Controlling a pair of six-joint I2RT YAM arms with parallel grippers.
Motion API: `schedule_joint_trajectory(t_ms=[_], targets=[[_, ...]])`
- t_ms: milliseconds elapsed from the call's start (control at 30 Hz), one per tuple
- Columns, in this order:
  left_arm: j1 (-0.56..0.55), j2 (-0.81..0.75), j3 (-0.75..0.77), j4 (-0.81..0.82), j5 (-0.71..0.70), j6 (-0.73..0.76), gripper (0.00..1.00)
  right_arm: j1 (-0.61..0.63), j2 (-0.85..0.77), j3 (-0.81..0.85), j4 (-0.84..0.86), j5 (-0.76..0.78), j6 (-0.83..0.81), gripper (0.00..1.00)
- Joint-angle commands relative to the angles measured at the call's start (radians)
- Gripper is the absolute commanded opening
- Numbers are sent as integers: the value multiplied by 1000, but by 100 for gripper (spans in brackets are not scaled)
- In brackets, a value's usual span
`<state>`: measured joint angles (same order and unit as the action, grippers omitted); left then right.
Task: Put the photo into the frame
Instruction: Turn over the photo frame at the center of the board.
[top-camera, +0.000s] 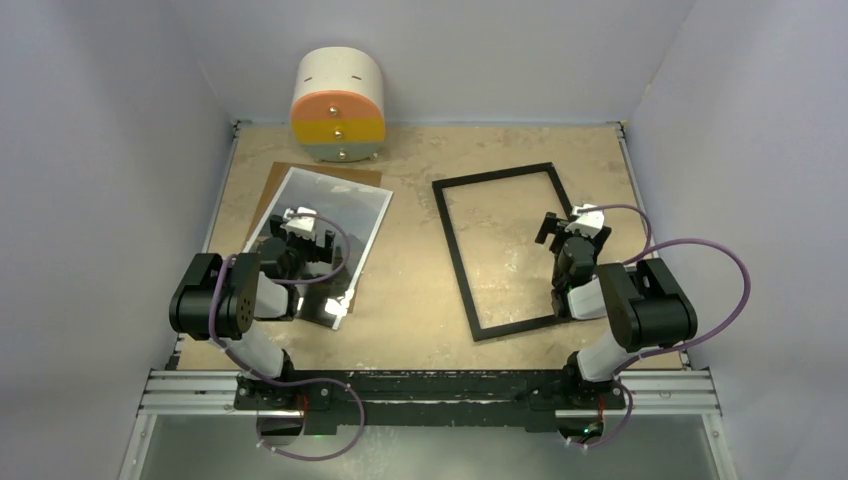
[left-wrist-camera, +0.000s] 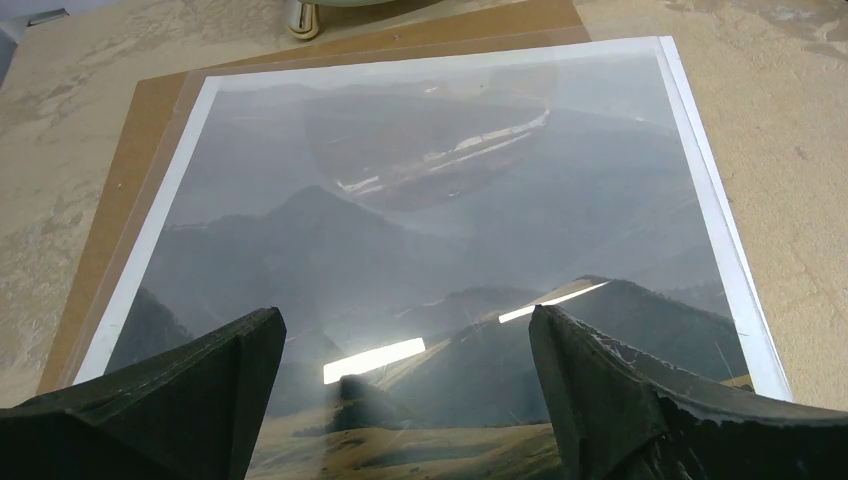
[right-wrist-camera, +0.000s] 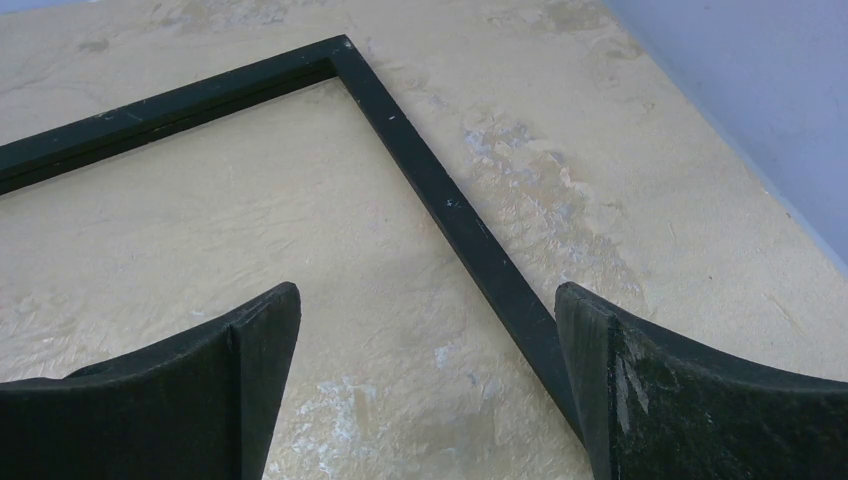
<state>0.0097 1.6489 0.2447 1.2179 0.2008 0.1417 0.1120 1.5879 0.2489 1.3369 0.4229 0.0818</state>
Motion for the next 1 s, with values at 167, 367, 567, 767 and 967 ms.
schedule_joint_trajectory(t_ms=[167, 367, 567, 767, 967], targets=[[-2, -20, 15, 61, 5, -7, 100, 0, -11, 8, 30, -21, 8, 99], [5, -70, 34, 0, 28, -21, 100, 7, -53, 24, -17, -10, -18, 99], [24, -153, 477, -915, 47, 148, 100, 45, -66, 551, -970, 111, 221, 99], [100, -128, 728, -1340, 108, 166, 99, -95, 50, 741, -1154, -508, 484, 99], [156, -173, 807, -1477, 190, 153, 99, 134, 144, 896, -1322, -368, 316, 99]])
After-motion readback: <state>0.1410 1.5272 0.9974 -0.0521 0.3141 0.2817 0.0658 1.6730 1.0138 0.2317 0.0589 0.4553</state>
